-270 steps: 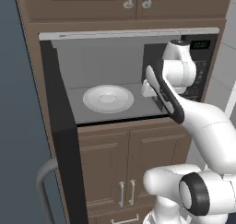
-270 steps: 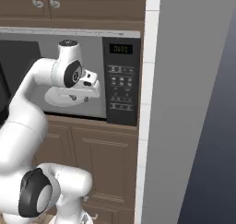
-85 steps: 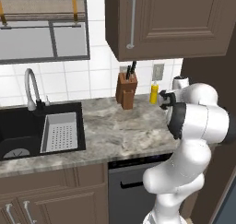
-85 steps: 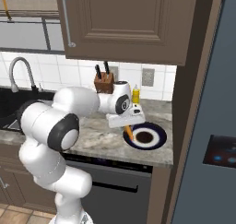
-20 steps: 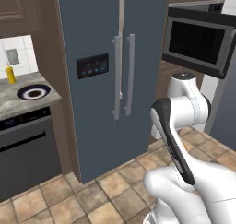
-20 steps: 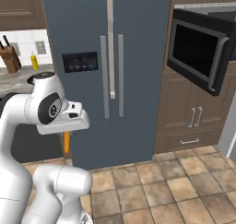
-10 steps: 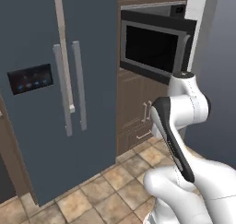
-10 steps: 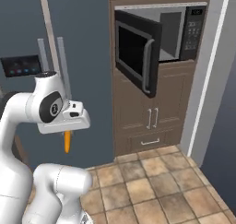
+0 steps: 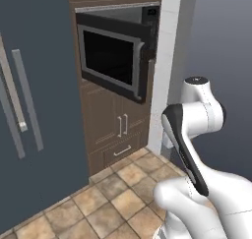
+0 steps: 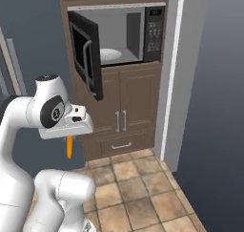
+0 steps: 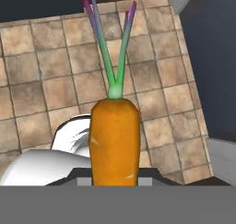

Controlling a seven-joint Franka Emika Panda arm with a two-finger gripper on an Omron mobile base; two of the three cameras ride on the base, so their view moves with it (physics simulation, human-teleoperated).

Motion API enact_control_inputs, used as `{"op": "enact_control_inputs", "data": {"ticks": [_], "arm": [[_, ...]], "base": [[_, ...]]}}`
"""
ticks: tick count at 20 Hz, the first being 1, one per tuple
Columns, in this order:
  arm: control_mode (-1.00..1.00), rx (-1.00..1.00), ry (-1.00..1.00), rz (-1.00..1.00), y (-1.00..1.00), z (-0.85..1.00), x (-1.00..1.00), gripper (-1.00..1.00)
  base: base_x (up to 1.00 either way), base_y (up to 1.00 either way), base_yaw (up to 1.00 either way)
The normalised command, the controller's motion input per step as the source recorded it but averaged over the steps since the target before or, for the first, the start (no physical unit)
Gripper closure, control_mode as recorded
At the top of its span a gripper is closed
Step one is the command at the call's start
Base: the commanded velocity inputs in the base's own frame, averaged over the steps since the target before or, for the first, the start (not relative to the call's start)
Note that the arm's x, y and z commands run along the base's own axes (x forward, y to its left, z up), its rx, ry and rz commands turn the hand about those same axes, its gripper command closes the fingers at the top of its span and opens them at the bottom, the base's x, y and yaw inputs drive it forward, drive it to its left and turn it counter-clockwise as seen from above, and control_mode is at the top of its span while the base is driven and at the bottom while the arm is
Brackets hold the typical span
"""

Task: Pick the carrot from the counter and place it in the microwave.

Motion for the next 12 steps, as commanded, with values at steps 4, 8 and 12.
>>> {"op": "enact_control_inputs", "data": {"ticks": [4,8,12], "arm": [[1.00,0.00,0.00,0.00,0.00,0.00,0.00,1.00],[1.00,0.00,0.00,0.00,0.00,0.00,0.00,1.00],[1.00,0.00,0.00,0.00,0.00,0.00,0.00,1.00]], "base": [[0.28,-1.00,-0.01],[0.31,-0.99,0.15],[0.61,-0.80,0.16]]}}
